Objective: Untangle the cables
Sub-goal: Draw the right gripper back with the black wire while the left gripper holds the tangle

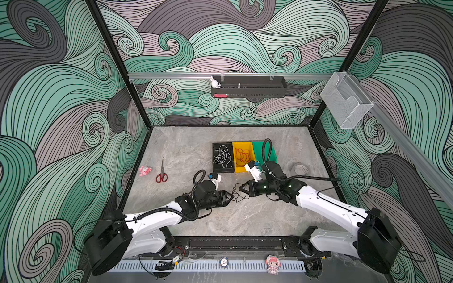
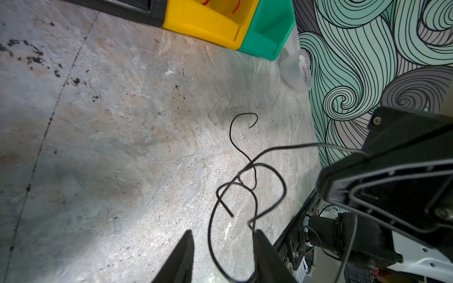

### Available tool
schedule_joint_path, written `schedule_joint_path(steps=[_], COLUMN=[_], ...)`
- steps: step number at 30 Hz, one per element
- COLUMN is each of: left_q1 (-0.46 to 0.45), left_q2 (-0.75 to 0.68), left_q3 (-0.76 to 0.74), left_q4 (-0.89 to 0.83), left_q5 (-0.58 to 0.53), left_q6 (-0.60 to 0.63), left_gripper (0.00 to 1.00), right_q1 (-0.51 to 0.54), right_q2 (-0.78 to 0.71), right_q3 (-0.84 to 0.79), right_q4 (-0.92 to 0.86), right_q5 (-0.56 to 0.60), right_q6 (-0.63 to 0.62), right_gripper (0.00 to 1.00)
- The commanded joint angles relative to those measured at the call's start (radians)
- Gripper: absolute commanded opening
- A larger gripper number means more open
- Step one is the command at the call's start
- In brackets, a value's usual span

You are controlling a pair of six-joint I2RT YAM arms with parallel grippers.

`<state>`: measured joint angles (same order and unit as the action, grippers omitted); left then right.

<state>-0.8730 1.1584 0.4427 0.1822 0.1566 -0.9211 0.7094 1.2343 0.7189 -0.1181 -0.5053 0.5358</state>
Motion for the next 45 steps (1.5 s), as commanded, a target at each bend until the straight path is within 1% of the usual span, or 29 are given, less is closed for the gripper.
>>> schedule_joint_path(steps=[1,4,5,6,7,9,12,17,24,30,33,37,39,40,41,45], left_q1=[-0.015,-0.018,-0.018,-0.018,-0.018,-0.018,-0.018,-0.017,-0.017,-0.014,-0.014,-0.014,-0.014,-0.014,-0.014,-0.015], left_q2=[0.038,0.046,0.04,0.03,0.02,-0.014,-0.069,-0.137,-0.165,-0.209,-0.241,-0.253,-0.242,-0.234,-0.221,-0.193], left_q3=[0.032,0.035,0.037,0.038,0.042,0.056,0.045,0.024,0.01,0.004,0.0,0.005,0.018,0.027,0.033,0.047], left_q4=[0.064,0.059,0.048,0.028,0.001,-0.085,-0.144,-0.199,-0.22,-0.255,-0.249,-0.216,-0.212,-0.213,-0.213,-0.207], left_q5=[0.001,-0.001,-0.006,-0.014,-0.027,-0.079,-0.144,-0.227,-0.256,-0.29,-0.304,-0.293,-0.279,-0.273,-0.268,-0.262], left_q6=[-0.025,-0.022,-0.018,-0.011,-0.006,-0.007,-0.014,-0.049,-0.055,-0.047,-0.034,-0.008,0.006,0.012,0.017,0.034], left_gripper=[0.33,0.18,0.11,0.04,0.0,0.0,0.0,0.0,0.0,0.0,0.0,0.0,0.0,0.0,0.0,0.0], right_q1=[0.009,0.01,0.01,0.01,0.01,0.01,0.01,0.01,0.009,0.003,0.001,0.002,0.003,0.003,0.003,0.002], right_q2=[0.014,0.014,0.011,0.007,0.002,-0.021,-0.058,-0.124,-0.225,-0.233,-0.203,-0.138,-0.113,-0.103,-0.093,-0.075], right_q3=[-0.002,-0.006,-0.007,-0.006,-0.002,-0.001,-0.003,-0.043,-0.117,-0.096,-0.074,-0.026,-0.011,-0.009,-0.009,-0.013], right_q4=[0.027,0.018,0.008,-0.009,-0.034,-0.081,-0.136,-0.152,-0.149,-0.218,-0.223,-0.199,-0.181,-0.171,-0.158,-0.125], right_q5=[0.002,0.011,0.022,0.037,0.067,0.144,0.237,0.324,0.425,0.495,0.461,0.309,0.263,0.247,0.234,0.183], right_q6=[0.008,0.001,-0.009,-0.019,-0.029,-0.054,-0.082,-0.063,-0.023,-0.077,-0.114,-0.159,-0.167,-0.169,-0.173,-0.188], right_gripper=[0.02,0.02,0.02,0.02,0.02,0.02,0.02,0.01,0.01,0.03,0.05,0.08,0.11,0.13,0.19,0.27])
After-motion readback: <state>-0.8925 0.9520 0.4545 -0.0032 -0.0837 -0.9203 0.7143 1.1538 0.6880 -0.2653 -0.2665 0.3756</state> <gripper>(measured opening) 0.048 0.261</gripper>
